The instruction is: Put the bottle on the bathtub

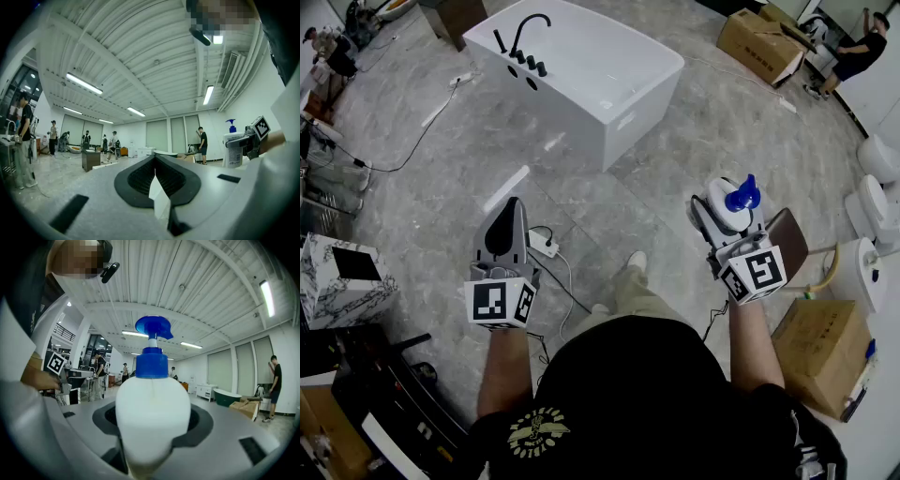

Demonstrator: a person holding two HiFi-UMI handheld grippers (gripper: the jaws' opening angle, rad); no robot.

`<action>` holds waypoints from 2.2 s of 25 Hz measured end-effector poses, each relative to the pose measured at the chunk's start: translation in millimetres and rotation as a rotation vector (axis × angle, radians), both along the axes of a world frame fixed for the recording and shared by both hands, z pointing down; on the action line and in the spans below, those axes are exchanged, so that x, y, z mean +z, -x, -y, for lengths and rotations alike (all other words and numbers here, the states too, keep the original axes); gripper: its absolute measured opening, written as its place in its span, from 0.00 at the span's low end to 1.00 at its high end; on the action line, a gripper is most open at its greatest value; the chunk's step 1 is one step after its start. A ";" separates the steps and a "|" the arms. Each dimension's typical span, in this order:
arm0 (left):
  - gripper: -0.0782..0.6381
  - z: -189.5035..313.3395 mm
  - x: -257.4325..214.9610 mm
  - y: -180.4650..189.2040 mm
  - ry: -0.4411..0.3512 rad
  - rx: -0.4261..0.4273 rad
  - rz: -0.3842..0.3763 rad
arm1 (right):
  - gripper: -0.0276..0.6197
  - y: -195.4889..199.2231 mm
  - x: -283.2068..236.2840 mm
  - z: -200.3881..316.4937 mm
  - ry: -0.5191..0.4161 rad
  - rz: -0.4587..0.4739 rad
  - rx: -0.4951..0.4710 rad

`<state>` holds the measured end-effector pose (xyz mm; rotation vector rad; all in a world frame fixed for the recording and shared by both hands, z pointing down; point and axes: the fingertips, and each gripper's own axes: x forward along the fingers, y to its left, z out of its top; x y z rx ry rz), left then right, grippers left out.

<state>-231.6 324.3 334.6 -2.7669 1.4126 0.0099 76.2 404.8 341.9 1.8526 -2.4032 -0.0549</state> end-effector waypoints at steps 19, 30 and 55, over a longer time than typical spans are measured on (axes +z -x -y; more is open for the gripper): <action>0.12 82.1 12.6 -50.0 0.032 0.020 0.077 | 0.44 -38.0 22.4 93.4 0.028 0.058 -0.053; 0.12 147.1 32.8 -122.8 0.084 0.058 0.100 | 0.44 -114.3 53.4 148.0 0.080 0.110 -0.020; 0.12 191.1 16.8 -200.0 0.059 0.067 0.066 | 0.44 -156.0 39.9 177.4 0.054 0.108 -0.071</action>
